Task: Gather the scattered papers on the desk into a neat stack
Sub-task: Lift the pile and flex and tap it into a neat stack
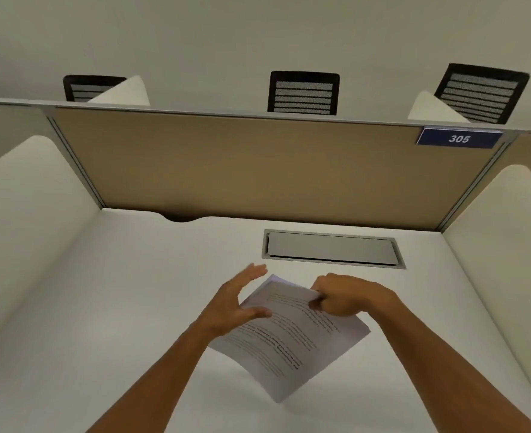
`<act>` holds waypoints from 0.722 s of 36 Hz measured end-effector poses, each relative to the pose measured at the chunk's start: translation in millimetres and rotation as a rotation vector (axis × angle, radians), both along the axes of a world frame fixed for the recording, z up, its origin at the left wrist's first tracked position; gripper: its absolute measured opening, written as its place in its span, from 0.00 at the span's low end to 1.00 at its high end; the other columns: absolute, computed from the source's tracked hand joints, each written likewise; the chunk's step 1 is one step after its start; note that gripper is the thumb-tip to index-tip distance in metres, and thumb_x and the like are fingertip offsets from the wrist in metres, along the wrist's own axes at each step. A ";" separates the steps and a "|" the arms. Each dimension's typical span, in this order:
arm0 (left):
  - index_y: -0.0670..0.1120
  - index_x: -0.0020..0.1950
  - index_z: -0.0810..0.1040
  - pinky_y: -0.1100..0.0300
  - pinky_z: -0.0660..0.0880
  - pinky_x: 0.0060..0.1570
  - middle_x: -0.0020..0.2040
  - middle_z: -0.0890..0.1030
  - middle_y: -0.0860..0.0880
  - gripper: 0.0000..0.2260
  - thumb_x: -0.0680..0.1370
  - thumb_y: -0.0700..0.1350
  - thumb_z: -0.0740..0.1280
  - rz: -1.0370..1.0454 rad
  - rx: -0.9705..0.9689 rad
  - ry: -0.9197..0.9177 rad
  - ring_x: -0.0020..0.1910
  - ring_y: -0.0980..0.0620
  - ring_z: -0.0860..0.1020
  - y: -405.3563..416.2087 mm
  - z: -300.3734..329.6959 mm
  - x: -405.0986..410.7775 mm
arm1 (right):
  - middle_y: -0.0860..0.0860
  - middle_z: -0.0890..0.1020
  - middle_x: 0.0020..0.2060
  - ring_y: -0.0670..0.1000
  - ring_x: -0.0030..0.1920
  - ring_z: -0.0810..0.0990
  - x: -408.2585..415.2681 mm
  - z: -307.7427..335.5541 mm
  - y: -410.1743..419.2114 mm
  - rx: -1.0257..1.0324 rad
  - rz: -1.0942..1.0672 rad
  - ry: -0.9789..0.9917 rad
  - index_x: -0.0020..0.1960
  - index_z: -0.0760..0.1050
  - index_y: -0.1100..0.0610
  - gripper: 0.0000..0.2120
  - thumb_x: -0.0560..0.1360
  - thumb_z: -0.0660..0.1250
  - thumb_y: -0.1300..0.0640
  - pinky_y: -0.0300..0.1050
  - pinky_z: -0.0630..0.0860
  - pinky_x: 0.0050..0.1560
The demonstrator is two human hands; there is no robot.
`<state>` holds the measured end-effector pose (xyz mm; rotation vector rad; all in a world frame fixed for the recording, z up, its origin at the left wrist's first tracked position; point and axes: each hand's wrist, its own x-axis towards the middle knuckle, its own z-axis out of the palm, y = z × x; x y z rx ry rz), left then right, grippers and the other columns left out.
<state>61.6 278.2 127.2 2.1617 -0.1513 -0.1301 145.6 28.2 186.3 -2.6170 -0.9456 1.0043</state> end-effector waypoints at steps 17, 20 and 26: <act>0.60 0.46 0.84 0.66 0.79 0.36 0.43 0.87 0.55 0.05 0.75 0.49 0.71 0.336 -0.399 0.190 0.42 0.53 0.85 -23.1 -13.3 -12.7 | 0.44 0.87 0.42 0.47 0.42 0.86 5.1 15.1 -16.5 0.323 -0.251 0.018 0.51 0.85 0.47 0.15 0.73 0.69 0.38 0.41 0.81 0.40; 0.58 0.45 0.85 0.63 0.80 0.36 0.43 0.87 0.52 0.02 0.73 0.52 0.73 0.423 -0.475 0.196 0.41 0.51 0.85 -18.8 -17.0 -15.5 | 0.47 0.87 0.45 0.51 0.47 0.86 3.4 2.9 -29.3 0.555 -0.416 0.184 0.51 0.85 0.48 0.15 0.73 0.71 0.40 0.46 0.81 0.49; 0.50 0.50 0.83 0.52 0.83 0.41 0.43 0.87 0.49 0.15 0.68 0.56 0.73 0.506 -0.570 0.205 0.41 0.47 0.86 -15.6 -26.1 -15.6 | 0.54 0.85 0.57 0.56 0.58 0.83 -15.1 -38.8 -33.6 0.917 -0.671 0.471 0.60 0.82 0.51 0.18 0.72 0.75 0.47 0.48 0.82 0.56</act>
